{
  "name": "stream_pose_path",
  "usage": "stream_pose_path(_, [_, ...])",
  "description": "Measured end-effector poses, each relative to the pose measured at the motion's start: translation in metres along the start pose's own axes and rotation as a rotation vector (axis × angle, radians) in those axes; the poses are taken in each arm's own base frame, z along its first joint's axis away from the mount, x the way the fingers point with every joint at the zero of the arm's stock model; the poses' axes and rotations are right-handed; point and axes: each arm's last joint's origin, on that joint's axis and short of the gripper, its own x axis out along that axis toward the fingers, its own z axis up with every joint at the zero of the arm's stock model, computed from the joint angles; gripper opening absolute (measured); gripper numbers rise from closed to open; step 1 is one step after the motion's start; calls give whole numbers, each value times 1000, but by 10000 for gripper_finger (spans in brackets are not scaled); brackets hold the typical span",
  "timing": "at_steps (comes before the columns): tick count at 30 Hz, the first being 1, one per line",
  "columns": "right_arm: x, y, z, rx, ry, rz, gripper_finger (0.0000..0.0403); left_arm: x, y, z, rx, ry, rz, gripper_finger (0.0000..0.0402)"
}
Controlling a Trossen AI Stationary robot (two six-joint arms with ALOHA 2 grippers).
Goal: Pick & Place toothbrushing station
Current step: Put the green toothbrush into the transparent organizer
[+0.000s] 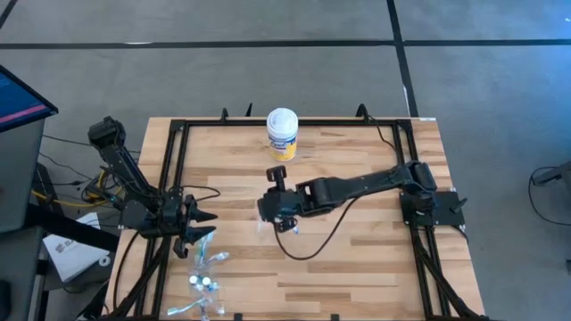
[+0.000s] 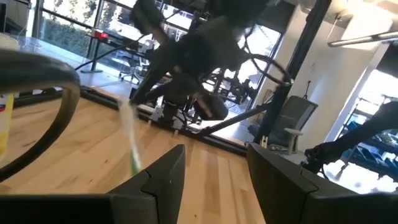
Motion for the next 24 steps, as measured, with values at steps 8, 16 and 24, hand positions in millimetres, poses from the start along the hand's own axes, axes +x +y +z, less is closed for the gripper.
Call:
stream_pose_path(8, [-30, 3, 22, -26, -74, -100, 0, 14, 9, 3, -25, -42, 57, 167])
stream_pose_path(16, [-49, 11, 37, -58, -147, -180, 0, 31, 20, 7, -94, -71, 29, 167])
stream_pose_path(24, [-59, 18, 45, -83, -169, -292, 0, 48, 30, 5, -147, -52, -36, 167])
